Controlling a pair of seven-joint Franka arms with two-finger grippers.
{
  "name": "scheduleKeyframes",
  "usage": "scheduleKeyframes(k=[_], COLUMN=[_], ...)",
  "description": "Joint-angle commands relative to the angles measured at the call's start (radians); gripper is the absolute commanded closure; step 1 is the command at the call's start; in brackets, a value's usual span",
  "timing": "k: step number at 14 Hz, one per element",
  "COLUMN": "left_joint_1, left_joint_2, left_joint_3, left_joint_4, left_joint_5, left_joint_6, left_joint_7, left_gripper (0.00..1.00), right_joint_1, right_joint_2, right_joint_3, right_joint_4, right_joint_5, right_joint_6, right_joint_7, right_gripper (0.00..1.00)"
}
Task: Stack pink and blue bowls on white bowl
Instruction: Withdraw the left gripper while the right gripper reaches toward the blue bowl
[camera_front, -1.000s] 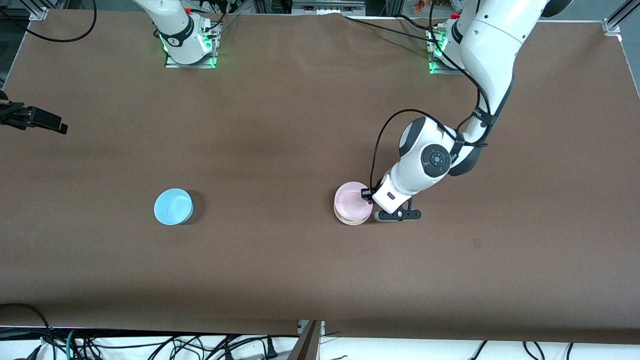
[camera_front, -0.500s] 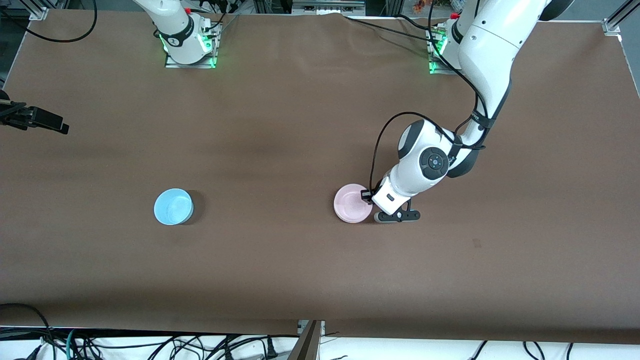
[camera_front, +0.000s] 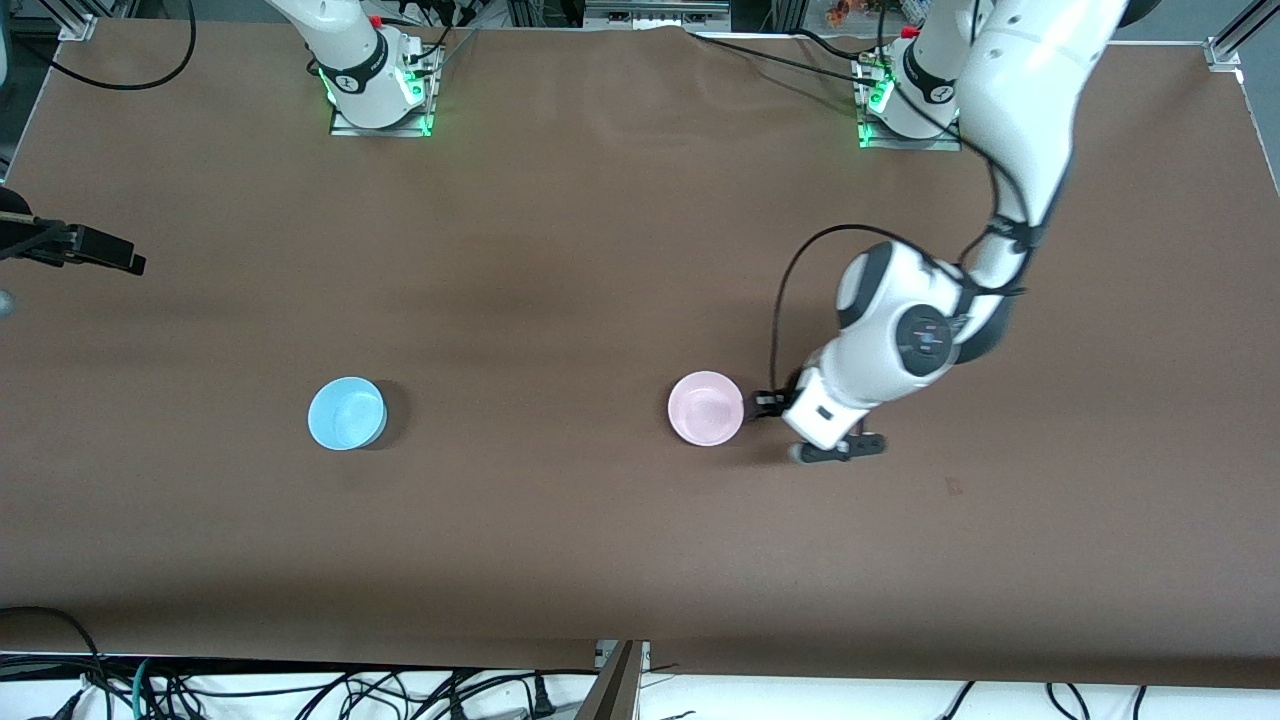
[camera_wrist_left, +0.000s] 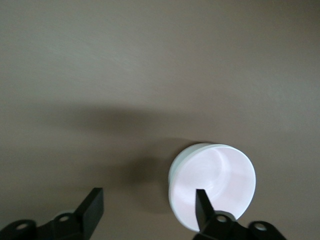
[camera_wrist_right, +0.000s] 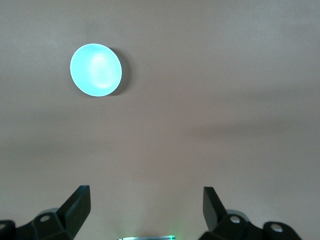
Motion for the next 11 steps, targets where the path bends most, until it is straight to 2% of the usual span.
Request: scheduleKeyframes(k=[1,4,6,8,11], left_joint_1=[0.089,0.172,0.209,0.237,0.246], left_joint_2=[-0.131,-0.214,-0.282,-0.342,-0.424], left_joint_3=[0.043,0.123,0.18,0.194,0.194], left_joint_4=[-0.024,-0.021,-0.018,-0.018,0.008], left_joint_5=[0.006,0.032,0.032,0.037,0.173], left_joint_6=[-0.154,-0.241,-0.31,-0.378,-0.49], left_joint_7=[0.034,0.208,0.249,0.26,0.328], left_gripper=[0.0,0.0,0.0,0.0,0.0], right_joint_1=[-0.008,0.002,-0.003,-0.003,0.005], right_joint_2=[0.002,0.004,0.004,0.004,0.013], right_joint_3=[0.001,0.004,0.006,0.006,0.01], right_joint_4=[0.008,0.007,0.007,0.004,-0.001], right_joint_5=[0.017,0.016,0.017,0.022,0.029], right_joint_6=[0.002,0.006,0.012,0.025,0.028], right_joint_7=[0.007,0.013,0.013,0.013,0.016], right_gripper=[0.01,0.01,0.01,0.02,0.06])
